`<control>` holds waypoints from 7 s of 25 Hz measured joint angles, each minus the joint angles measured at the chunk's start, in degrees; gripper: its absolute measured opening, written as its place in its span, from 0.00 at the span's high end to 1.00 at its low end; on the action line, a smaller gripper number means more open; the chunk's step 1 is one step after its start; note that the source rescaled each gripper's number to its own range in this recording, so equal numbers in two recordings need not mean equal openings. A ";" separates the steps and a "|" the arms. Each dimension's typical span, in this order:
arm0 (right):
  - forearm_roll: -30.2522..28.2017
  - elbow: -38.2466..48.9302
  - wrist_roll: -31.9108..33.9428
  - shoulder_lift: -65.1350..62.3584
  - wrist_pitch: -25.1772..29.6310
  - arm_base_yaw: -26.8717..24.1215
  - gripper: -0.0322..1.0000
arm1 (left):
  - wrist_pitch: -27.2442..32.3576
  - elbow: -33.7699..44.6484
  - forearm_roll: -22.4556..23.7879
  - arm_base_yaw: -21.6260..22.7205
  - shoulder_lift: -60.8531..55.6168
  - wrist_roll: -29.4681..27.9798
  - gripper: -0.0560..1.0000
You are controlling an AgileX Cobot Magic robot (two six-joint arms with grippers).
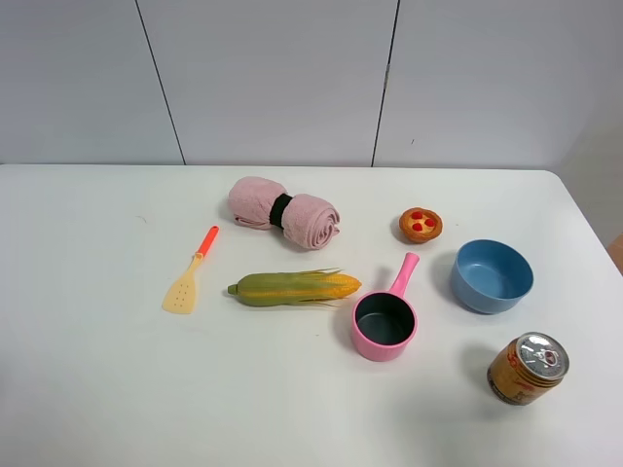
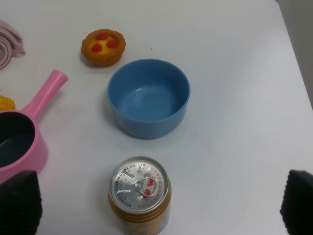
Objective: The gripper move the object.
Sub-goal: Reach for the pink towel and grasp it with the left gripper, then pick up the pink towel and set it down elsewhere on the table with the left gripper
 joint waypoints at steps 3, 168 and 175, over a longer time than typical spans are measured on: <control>0.00 0.00 0.00 0.00 0.00 0.00 0.00 | -8.95 -3.61 -1.41 0.00 8.33 1.75 0.00; 0.00 0.00 0.00 0.00 0.00 0.00 0.00 | -34.39 -19.44 -5.47 -0.57 84.87 11.65 0.95; 0.00 0.00 0.00 0.00 0.00 0.00 0.00 | -36.01 -19.44 -5.41 -0.57 84.78 12.39 0.09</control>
